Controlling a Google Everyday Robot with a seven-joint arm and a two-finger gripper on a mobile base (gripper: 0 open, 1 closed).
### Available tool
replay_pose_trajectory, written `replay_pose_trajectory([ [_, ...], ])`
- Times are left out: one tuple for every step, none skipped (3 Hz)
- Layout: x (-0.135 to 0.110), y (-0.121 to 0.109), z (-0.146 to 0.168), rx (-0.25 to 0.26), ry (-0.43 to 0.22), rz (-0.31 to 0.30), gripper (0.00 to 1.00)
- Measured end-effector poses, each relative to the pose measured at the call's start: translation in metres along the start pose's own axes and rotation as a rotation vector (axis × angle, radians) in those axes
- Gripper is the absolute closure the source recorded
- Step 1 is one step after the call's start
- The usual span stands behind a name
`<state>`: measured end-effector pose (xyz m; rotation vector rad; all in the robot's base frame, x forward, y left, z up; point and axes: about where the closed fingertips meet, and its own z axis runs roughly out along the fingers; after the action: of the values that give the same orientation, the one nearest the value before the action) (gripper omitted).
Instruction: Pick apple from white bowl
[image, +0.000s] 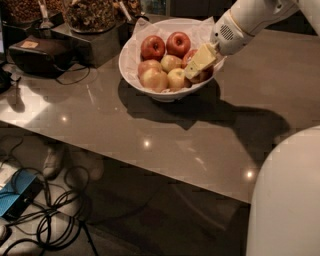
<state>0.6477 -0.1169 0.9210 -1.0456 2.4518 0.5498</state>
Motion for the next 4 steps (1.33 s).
replay_pose_trajectory([
  [0.000, 0.000, 0.000, 0.000, 0.000, 0.000, 0.73],
  [0.000, 0.000, 0.000, 0.000, 0.000, 0.000, 0.97],
  [-0.004, 0.001, -0.001, -0.005, 0.000, -0.009, 1.00],
  [-0.023, 0.002, -0.019, 0.063, -0.011, -0.016, 1.00],
])
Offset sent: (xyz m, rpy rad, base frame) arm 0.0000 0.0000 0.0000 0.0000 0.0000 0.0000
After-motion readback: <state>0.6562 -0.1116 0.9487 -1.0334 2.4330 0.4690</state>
